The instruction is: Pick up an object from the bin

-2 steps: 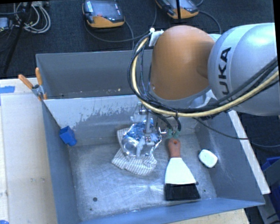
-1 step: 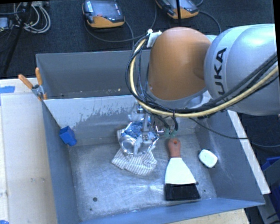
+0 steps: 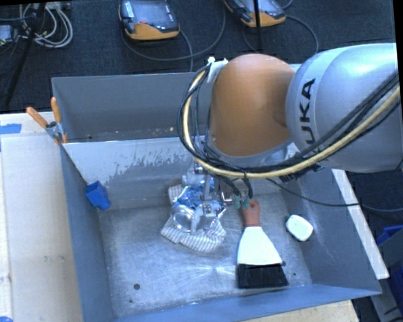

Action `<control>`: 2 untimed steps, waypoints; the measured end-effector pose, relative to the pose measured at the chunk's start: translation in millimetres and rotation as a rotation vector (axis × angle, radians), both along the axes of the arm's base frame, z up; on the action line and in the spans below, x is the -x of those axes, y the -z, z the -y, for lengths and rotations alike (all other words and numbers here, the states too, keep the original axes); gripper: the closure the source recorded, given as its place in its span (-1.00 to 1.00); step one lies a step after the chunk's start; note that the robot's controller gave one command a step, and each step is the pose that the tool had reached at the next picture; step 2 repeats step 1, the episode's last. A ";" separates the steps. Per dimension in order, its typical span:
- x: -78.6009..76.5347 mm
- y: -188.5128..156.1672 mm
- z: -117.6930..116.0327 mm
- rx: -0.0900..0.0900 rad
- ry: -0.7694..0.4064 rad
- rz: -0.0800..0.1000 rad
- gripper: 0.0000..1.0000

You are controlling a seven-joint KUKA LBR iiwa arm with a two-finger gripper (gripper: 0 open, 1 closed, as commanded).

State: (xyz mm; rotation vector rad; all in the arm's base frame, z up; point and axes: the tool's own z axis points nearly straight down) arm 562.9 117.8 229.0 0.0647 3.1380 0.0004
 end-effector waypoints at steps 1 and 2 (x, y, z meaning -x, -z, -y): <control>-47.1 -109.9 11.2 0.000 -0.035 0.000 1.00; -47.1 -109.9 11.2 0.000 -0.035 0.000 1.00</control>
Offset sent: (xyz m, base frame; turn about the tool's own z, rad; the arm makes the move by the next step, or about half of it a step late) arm 0.0000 0.0000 0.0000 0.0000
